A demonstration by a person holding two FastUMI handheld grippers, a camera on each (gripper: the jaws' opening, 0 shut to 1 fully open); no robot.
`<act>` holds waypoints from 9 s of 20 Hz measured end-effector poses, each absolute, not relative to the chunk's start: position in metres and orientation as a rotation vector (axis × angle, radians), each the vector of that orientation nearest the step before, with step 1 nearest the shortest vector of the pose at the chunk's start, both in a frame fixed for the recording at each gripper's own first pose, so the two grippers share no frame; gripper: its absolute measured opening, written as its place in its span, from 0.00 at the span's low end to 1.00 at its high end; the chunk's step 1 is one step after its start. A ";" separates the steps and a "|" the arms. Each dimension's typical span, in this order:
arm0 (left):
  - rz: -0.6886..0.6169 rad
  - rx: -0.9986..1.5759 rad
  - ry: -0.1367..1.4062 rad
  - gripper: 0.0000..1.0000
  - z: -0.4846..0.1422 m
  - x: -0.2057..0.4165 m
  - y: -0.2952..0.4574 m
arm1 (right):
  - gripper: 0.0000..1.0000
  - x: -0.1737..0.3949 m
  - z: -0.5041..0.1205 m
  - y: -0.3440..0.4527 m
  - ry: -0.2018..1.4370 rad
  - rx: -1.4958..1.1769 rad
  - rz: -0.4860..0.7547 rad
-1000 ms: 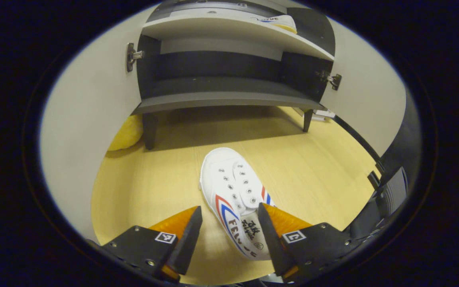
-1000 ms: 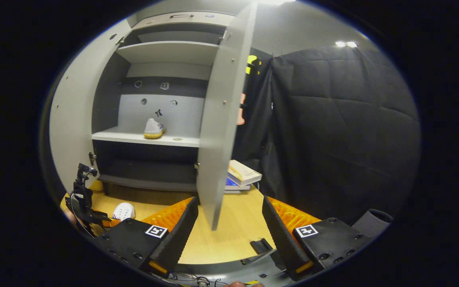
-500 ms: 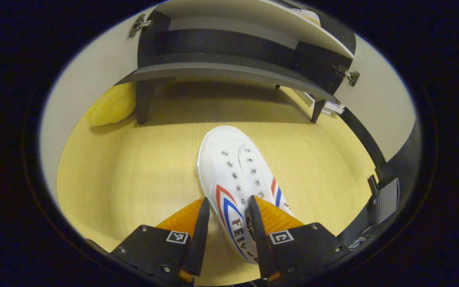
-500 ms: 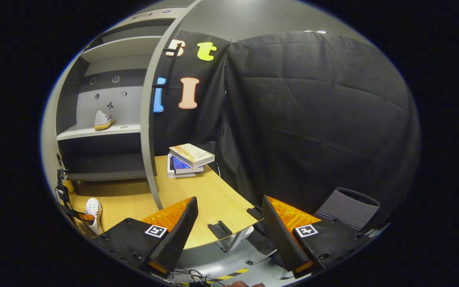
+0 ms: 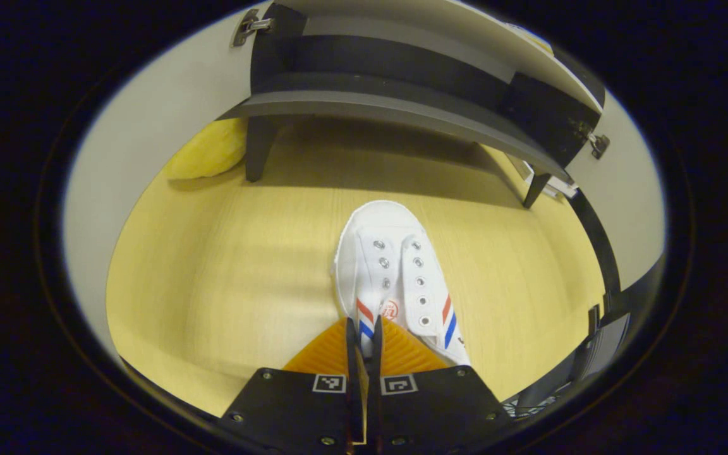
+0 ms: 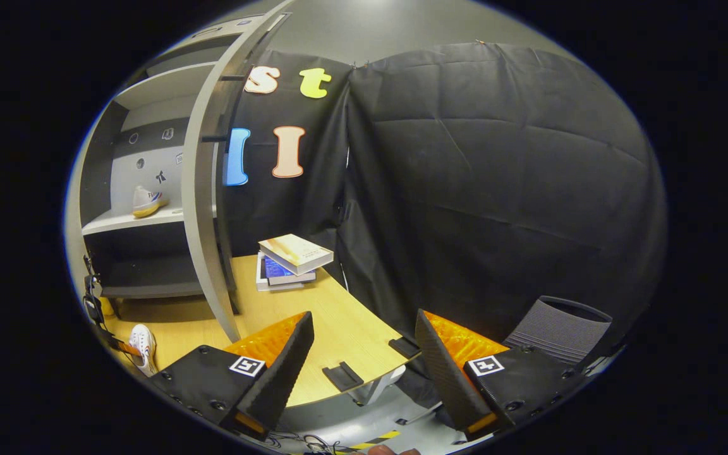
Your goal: Grab one shoe with the right hand and put it into the shoe cabinet, grab the other shoe with the left hand and put it into the shoe cabinet; then close the right door with the right hand and the left door with the left hand.
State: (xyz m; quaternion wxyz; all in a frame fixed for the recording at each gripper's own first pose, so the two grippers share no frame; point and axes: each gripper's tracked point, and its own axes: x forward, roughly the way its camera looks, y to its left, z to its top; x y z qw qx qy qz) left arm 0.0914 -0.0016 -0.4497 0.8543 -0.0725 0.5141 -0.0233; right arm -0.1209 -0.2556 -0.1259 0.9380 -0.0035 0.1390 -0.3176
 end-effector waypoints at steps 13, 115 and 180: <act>-0.094 -0.140 0.839 0.00 -0.387 0.118 0.019 | 0.98 -0.026 -0.131 -0.312 0.219 0.013 -0.579; 0.133 -0.045 0.110 0.98 -0.190 -0.335 0.154 | 0.98 0.105 0.101 -0.035 0.005 0.083 0.136; 0.227 -0.117 -0.063 0.93 -0.075 -0.225 0.096 | 0.98 0.067 -0.008 -0.120 0.145 0.002 0.092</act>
